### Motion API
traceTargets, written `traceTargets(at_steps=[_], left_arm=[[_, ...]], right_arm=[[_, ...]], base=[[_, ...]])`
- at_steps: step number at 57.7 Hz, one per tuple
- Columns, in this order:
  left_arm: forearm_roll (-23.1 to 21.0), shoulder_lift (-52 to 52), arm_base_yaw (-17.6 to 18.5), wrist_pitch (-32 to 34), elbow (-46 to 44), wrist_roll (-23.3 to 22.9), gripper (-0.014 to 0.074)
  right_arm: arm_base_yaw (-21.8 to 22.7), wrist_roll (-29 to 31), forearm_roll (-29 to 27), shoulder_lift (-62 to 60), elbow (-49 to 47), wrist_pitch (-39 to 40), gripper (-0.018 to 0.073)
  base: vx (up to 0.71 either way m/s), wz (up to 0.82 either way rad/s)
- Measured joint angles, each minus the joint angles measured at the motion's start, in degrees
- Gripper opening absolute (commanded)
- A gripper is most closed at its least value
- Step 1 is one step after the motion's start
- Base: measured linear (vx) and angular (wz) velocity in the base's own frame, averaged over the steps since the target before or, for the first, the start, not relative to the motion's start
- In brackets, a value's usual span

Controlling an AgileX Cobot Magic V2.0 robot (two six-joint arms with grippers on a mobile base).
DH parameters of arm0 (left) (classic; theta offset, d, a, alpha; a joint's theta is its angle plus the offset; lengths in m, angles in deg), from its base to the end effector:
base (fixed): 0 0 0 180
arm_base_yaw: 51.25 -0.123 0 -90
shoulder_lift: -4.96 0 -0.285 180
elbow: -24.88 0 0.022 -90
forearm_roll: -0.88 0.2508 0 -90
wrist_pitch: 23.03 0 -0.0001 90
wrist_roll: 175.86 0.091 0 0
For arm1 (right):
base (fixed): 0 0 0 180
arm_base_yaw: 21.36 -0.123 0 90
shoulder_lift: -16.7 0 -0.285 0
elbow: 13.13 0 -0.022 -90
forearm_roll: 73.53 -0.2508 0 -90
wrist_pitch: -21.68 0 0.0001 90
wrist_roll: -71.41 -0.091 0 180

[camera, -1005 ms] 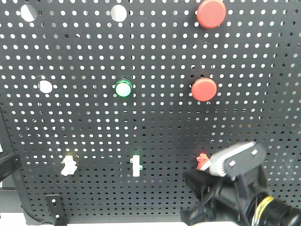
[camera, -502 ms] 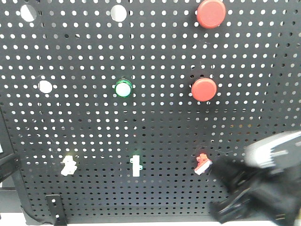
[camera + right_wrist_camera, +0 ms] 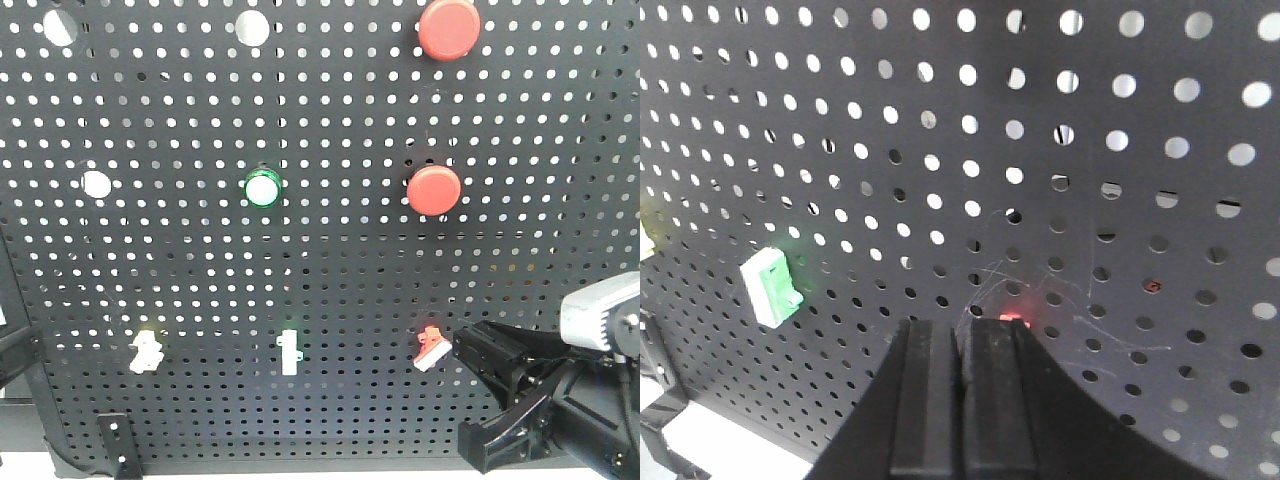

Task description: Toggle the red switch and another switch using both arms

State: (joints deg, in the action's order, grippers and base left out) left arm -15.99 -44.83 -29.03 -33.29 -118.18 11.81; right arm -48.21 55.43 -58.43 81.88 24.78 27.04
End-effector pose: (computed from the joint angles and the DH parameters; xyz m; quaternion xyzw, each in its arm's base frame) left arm 0.1421 -0.0632 0.3664 0.1033 0.7392 -0.1973 0.6356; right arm 0.1950 0.1012 0.3337 -0.1768 0.7332 0.1666 0.6352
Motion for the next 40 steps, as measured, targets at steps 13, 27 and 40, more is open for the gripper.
traceTargets(at_steps=[13,27,40], left_arm=[[3.71,2.2,-0.45,1.27,3.25,0.0,0.0003],[10.8,17.74,-11.28,7.52,20.82,0.0,0.0003],[11.23,35.66,-19.59,9.07,38.39,0.0,0.0003]], right_arm=[[0.0,0.0,0.0,0.0,0.0,0.0,-0.0006],[0.0,0.0,0.0,0.0,0.0,-0.04,-0.0006],[0.0,0.0,0.0,0.0,0.0,-0.04,-0.0006]], base=[[0.0,0.0],[0.0,0.0],[0.0,0.0]])
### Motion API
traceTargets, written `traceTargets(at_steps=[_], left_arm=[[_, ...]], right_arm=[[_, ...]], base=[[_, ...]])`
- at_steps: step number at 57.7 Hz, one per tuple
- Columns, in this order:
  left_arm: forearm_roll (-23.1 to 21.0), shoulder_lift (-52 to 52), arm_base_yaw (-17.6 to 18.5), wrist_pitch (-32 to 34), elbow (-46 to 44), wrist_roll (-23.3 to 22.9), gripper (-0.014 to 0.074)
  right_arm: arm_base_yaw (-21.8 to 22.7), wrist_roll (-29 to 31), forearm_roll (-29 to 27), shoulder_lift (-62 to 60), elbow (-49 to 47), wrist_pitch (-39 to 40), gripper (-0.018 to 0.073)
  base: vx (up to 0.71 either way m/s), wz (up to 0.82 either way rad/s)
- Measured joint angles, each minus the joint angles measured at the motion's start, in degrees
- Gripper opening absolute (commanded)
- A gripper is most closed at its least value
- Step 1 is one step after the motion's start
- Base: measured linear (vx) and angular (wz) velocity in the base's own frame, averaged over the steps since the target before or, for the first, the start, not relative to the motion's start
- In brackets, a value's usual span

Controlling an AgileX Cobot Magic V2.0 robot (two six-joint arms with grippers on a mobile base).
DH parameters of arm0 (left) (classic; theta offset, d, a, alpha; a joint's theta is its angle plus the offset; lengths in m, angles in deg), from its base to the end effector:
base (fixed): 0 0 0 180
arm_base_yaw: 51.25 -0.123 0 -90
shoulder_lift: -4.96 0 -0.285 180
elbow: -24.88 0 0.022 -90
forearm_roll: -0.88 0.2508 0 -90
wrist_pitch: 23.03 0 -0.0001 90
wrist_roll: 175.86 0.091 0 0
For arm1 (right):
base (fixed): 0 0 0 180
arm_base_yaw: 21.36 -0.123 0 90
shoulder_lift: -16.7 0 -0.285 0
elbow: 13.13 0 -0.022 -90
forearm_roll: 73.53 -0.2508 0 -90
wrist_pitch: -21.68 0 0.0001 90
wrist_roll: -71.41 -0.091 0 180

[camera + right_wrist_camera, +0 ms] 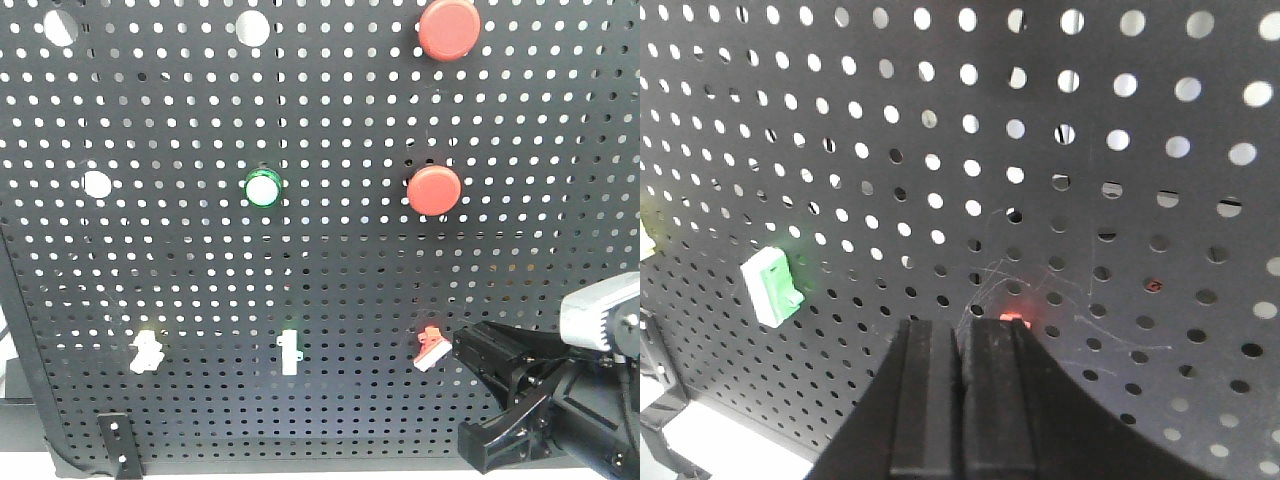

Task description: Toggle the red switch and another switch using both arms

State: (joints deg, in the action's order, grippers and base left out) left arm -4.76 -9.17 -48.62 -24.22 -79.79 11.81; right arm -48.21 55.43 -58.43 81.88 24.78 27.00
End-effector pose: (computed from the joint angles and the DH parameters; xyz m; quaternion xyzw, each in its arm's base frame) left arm 0.0651 -0.0032 0.2158 0.0296 0.7105 -0.0044 0.7031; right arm 0.1950 0.1012 0.3336 -0.1768 0.7334 0.1665 0.6349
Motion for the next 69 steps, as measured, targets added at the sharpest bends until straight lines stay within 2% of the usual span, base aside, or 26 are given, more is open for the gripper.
traceTargets(at_steps=[5,11,61,69], left_arm=[[0.12,5.34,-0.62,-0.78,3.15,-0.08,0.0003],[0.3,6.87,-0.67,-2.24,3.38,-0.42,0.0003],[0.34,6.92,-0.67,-3.7,3.38,-0.71,0.0003],[0.34,6.92,-0.67,-3.75,3.38,-0.71,0.0003]], right_arm=[[0.0,0.0,0.0,0.0,0.0,0.0,-0.0006],[0.0,0.0,0.0,0.0,0.0,-0.06,-0.0006],[0.0,0.0,0.0,0.0,0.0,-0.46,-0.0006],[0.73,3.32,0.0,-2.78,0.82,-4.32,-0.0006]], base=[[0.0,0.0],[0.0,0.0],[0.0,0.0],[0.0,0.0]])
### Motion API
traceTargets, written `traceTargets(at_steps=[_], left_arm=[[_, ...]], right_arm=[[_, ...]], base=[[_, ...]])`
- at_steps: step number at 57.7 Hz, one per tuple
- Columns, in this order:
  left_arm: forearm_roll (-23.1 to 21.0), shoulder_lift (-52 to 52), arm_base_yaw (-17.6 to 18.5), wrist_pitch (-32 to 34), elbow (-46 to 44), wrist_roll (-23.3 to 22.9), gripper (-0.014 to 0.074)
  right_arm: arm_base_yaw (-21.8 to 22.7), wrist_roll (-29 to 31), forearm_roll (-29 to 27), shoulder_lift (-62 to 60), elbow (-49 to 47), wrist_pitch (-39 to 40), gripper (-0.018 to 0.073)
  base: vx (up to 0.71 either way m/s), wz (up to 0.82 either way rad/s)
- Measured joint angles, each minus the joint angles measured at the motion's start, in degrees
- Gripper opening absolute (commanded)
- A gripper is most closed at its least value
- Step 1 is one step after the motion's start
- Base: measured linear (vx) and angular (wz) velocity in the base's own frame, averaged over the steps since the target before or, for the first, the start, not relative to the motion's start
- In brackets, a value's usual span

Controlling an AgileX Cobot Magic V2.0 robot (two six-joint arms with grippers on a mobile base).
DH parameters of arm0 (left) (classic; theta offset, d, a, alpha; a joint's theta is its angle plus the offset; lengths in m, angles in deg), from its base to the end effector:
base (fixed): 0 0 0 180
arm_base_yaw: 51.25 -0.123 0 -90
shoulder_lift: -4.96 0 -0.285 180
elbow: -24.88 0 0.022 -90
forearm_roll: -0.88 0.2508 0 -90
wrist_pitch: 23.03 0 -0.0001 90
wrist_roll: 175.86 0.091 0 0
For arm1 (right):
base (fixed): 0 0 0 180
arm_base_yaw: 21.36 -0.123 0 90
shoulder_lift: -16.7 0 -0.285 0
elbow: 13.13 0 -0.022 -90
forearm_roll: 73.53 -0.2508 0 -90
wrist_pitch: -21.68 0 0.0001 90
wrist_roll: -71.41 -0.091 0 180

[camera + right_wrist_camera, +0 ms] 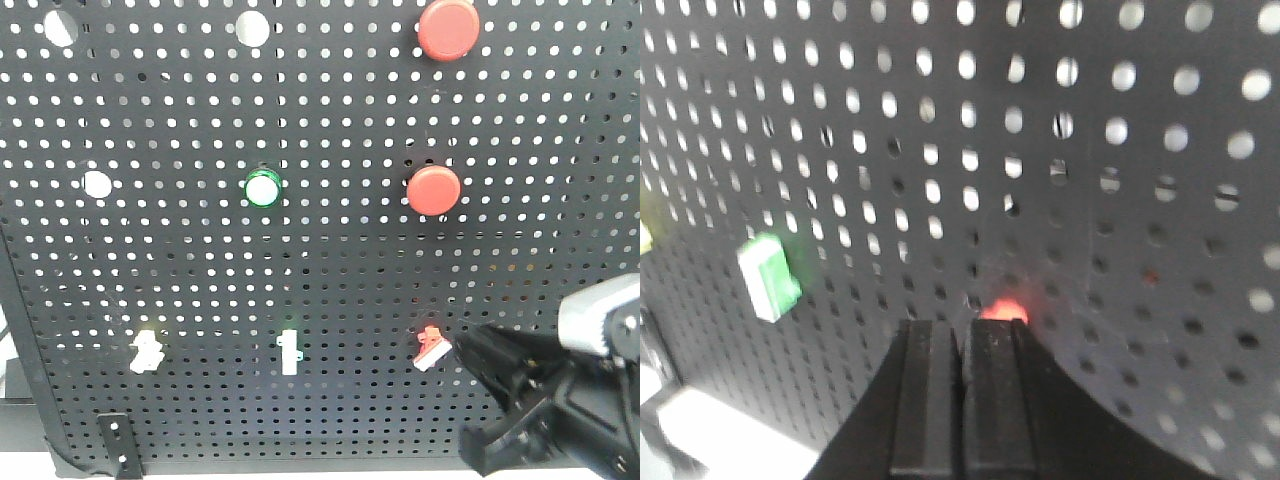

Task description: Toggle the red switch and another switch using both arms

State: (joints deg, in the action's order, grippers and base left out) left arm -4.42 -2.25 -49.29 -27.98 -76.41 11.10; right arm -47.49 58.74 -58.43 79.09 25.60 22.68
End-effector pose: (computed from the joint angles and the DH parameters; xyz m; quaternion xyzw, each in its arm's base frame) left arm 0.0568 -0.0027 0.1971 0.0254 0.7119 -0.0046 0.7018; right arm 0.1864 0.0919 0.3326 -0.1906 0.7429 0.1335 0.6277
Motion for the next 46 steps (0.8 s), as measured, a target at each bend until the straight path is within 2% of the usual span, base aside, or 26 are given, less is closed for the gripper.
traceTargets(at_steps=[6,19,25,29,34,46], left_arm=[[0.0,0.0,0.0,0.0,0.0,0.0,0.0003],[0.0,0.0,0.0,0.0,0.0,0.0,0.0003],[0.0,0.0,0.0,0.0,0.0,0.0,0.0003],[0.0,0.0,0.0,0.0,0.0,0.0,0.0003],[0.0,0.0,0.0,0.0,0.0,0.0,0.0003],[0.0,0.0,0.0,-0.11,0.0,0.0,0.0003]], right_arm=[[4.05,3.56,-1.66,-5.83,3.47,-2.55,-0.0006],[22.36,5.25,-5.72,-27.65,18.67,-3.2,-0.0006],[28.47,6.35,-5.94,-36.88,27.03,-3.45,-0.0006],[30.13,6.57,-6.0,-42.56,32.91,-4.07,-0.0006],[29.98,6.62,-7.09,-50.27,38.57,-5.19,-0.0006],[26.54,6.88,-7.98,-55.17,40.28,-12.42,-0.0006]], base=[[0.0,0.0],[0.0,0.0],[0.0,0.0],[0.0,0.0],[0.0,0.0],[0.0,0.0]])
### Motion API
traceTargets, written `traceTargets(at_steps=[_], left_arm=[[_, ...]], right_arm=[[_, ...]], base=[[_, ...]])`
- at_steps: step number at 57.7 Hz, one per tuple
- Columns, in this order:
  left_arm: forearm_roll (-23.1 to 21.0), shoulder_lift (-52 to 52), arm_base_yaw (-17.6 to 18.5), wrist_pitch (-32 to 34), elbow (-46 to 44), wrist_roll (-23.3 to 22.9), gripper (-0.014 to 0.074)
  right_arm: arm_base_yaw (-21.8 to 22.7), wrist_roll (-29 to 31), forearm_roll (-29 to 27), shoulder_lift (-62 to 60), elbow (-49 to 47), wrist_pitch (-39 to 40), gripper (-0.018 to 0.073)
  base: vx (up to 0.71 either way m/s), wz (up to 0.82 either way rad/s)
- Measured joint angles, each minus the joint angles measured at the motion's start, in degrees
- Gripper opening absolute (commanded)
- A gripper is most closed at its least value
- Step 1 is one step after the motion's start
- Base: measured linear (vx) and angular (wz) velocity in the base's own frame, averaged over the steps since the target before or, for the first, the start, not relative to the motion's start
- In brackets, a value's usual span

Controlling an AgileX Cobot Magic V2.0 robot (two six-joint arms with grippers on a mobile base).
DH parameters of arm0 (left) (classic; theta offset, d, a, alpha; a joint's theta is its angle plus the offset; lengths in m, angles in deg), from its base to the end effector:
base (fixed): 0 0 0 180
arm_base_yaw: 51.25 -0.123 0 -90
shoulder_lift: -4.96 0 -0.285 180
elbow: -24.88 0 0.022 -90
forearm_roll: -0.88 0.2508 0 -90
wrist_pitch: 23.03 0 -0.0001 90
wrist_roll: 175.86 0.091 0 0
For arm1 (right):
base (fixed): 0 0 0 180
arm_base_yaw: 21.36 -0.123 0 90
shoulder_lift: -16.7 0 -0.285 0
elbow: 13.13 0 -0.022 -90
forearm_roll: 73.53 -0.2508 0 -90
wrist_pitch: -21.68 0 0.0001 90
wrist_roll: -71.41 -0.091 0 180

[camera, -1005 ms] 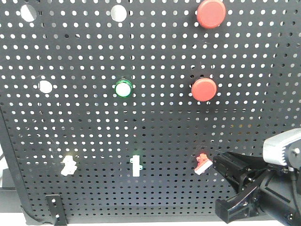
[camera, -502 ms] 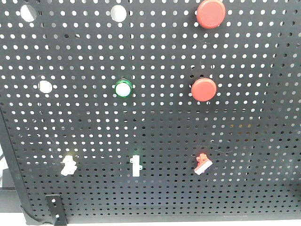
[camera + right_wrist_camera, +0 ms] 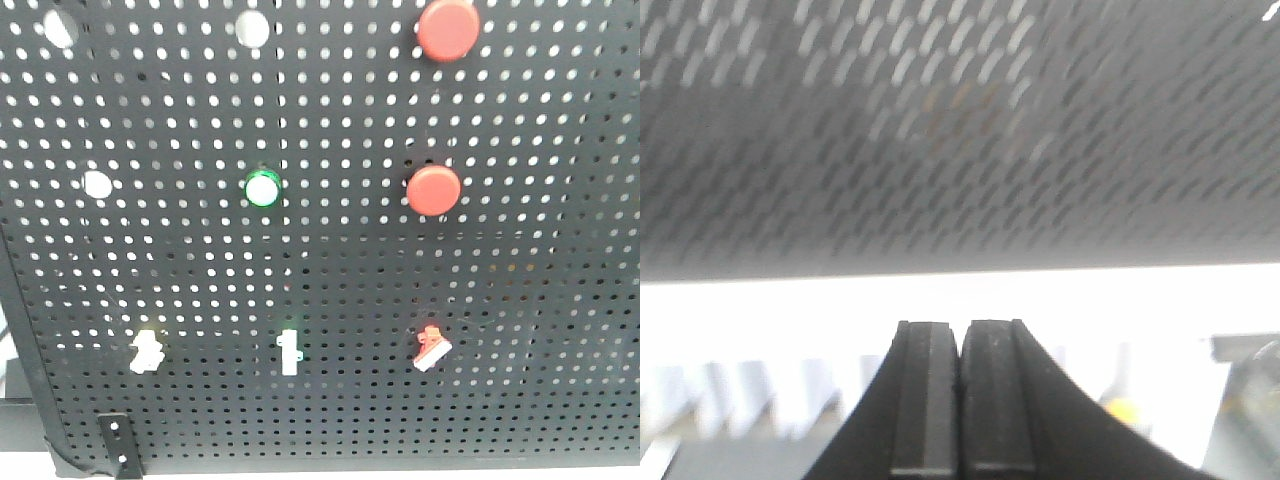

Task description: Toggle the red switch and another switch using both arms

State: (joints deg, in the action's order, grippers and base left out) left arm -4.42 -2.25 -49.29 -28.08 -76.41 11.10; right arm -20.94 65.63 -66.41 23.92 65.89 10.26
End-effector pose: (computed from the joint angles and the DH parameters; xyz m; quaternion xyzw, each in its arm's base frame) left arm 0.0568 -0.0027 0.1970 0.0255 0.7125 -0.0046 0.7012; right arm 0.0562 -0.0027 0.1851 0.0030 0.7522 -0.0185 0.6586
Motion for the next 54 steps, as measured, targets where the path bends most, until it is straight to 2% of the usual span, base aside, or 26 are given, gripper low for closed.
traceTargets(at_steps=[54], left_arm=[[0.0,0.0,0.0,0.0,0.0,0.0,0.0003]], right_arm=[[-0.35,-0.06,0.0,-0.16,0.0,-1.36,-0.0006]], base=[[0.0,0.0]])
